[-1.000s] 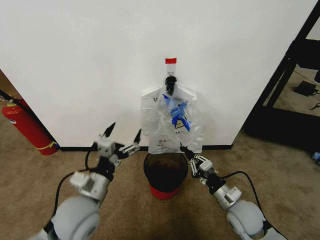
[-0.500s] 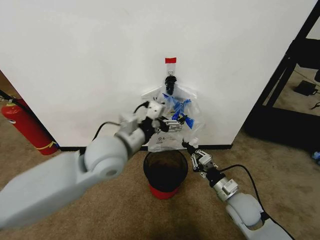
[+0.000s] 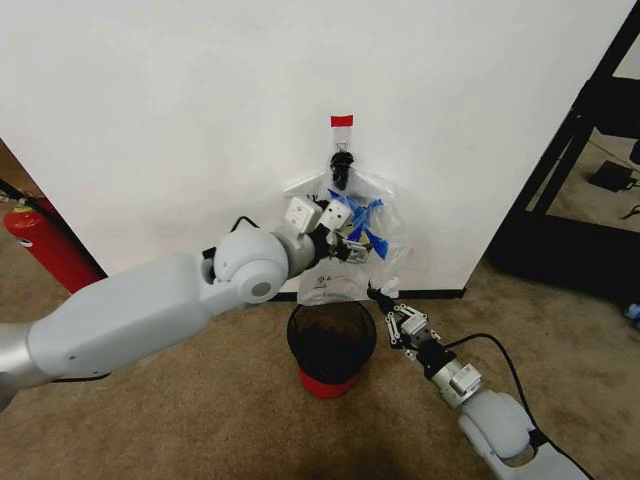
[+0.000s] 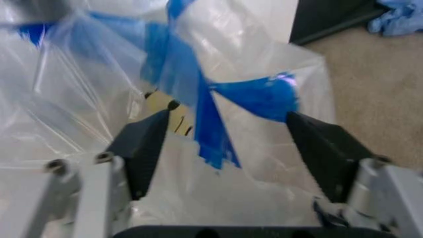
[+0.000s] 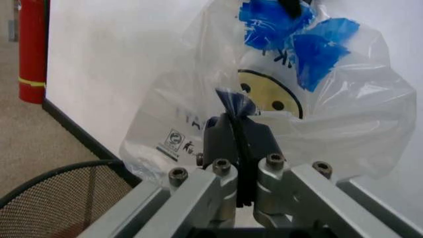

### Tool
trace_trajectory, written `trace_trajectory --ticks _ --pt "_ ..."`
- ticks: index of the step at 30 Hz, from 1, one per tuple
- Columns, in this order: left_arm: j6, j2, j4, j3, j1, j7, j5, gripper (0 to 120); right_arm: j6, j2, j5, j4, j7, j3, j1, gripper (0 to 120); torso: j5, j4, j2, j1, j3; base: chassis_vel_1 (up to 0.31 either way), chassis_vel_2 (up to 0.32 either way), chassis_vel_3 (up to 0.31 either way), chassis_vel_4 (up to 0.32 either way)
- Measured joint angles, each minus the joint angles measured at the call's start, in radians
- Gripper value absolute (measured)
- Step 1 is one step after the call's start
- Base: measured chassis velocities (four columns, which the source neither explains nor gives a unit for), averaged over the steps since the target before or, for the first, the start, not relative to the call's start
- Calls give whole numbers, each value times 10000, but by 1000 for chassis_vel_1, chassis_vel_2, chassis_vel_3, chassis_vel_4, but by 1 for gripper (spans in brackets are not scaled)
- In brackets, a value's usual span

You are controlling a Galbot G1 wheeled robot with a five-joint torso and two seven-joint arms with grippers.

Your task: Pick up the garbage bag from the wall and place it over the trash bin.

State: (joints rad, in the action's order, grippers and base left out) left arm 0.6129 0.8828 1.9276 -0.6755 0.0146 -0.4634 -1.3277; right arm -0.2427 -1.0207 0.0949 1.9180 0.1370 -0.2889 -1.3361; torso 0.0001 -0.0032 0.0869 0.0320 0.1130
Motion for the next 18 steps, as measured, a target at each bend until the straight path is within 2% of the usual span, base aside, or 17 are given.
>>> trace_trajectory --ticks 8,10,11,18 --pt "-66 388 -601 -134 -46 -33 77 39 -9 105 103 7 -4 -66 -24 0 -1 0 1 0 0 0 0 0 0" --pt "-130 383 -669 -134 -72 -36 204 32 -11 114 116 5 -4 -67 -17 0 0 0 1 0 0 0 0 0 0" --pt "-130 383 -669 -134 -72 -36 204 32 -11 114 116 5 -4 -67 -17 0 0 0 1 0 0 0 0 0 0" --pt "-344 252 -645 50 -202 -103 300 1 -12 114 140 -47 -14 -34 52 0 -1 1 1 0 0 0 0 0 0"
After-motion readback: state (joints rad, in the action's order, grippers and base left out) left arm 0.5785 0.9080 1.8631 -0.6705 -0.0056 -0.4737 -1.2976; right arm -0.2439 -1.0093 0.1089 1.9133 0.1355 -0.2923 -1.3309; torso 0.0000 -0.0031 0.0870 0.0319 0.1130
